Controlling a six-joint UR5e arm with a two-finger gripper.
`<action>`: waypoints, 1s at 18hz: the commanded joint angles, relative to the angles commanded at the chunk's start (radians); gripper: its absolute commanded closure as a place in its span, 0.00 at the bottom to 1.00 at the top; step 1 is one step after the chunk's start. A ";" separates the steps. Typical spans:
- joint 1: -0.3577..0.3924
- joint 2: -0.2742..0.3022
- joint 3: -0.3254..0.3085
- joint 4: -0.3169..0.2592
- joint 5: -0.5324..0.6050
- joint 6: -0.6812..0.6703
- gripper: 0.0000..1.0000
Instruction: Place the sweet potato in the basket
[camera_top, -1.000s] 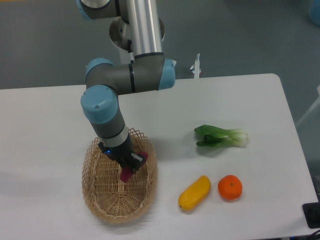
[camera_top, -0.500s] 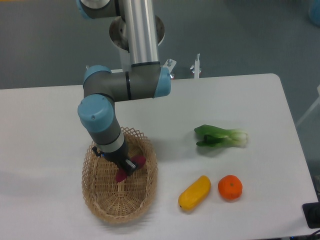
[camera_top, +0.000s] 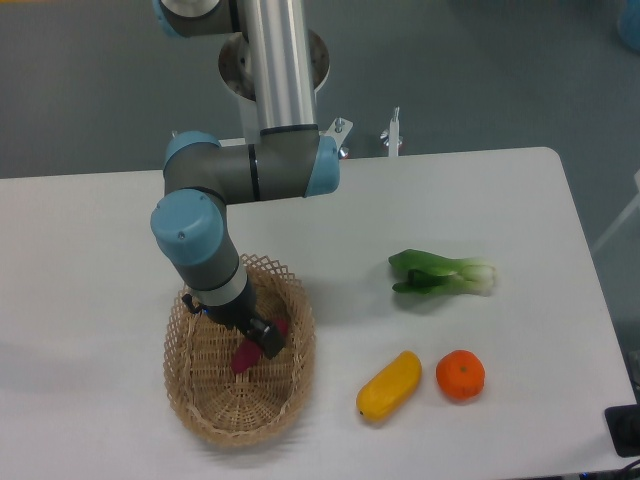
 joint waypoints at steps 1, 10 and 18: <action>0.017 0.008 0.014 0.000 -0.005 0.003 0.00; 0.169 0.078 0.080 -0.014 -0.008 0.126 0.00; 0.315 0.147 0.172 -0.290 -0.020 0.458 0.00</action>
